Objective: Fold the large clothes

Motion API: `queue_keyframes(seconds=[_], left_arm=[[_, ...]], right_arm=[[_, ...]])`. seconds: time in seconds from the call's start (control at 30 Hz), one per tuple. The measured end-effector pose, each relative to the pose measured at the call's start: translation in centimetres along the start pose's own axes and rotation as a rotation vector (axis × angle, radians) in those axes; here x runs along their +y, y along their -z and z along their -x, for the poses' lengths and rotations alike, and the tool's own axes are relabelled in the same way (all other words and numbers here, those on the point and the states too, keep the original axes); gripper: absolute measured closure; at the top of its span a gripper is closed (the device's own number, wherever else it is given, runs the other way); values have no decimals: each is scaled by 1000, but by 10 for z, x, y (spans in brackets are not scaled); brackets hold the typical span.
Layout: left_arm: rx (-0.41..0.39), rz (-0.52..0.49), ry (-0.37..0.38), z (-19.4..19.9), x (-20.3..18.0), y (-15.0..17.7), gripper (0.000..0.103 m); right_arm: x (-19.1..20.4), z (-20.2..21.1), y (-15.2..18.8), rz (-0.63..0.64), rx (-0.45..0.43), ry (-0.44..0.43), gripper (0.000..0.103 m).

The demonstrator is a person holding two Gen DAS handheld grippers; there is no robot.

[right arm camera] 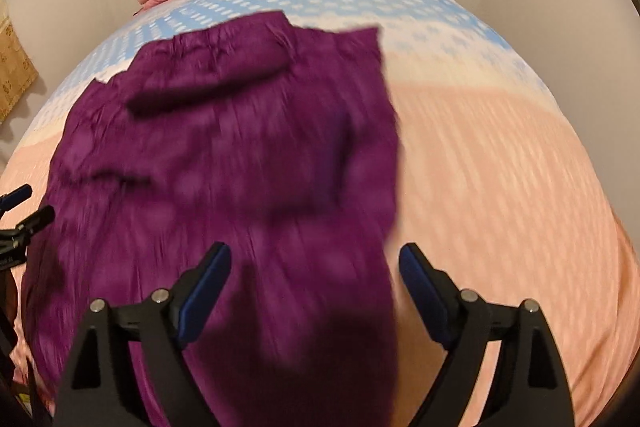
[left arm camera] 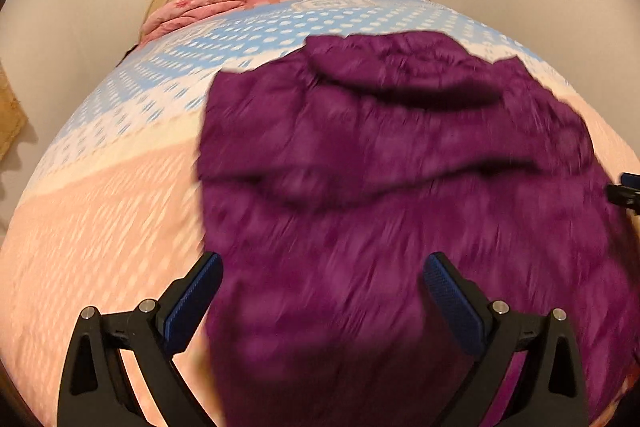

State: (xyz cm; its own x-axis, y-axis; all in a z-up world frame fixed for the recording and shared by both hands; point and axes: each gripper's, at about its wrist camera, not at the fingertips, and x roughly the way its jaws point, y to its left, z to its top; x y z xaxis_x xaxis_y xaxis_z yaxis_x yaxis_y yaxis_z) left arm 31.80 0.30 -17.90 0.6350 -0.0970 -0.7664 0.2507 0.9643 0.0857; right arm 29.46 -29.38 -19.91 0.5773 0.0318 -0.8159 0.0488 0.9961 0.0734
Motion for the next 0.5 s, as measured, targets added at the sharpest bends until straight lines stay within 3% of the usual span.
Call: queue_keyframes(seconds=[0.1, 0.23, 0.5], left_arm=[[-11, 9, -27, 19, 12, 28, 2], [-6, 68, -8, 38, 25, 61, 2], [8, 110, 40, 53, 25, 117, 2]], right_arm=[[-18, 15, 39, -62, -2, 23, 14], [-19, 33, 79, -96, -22, 17, 13], [-1, 50, 121, -77, -50, 8, 13]])
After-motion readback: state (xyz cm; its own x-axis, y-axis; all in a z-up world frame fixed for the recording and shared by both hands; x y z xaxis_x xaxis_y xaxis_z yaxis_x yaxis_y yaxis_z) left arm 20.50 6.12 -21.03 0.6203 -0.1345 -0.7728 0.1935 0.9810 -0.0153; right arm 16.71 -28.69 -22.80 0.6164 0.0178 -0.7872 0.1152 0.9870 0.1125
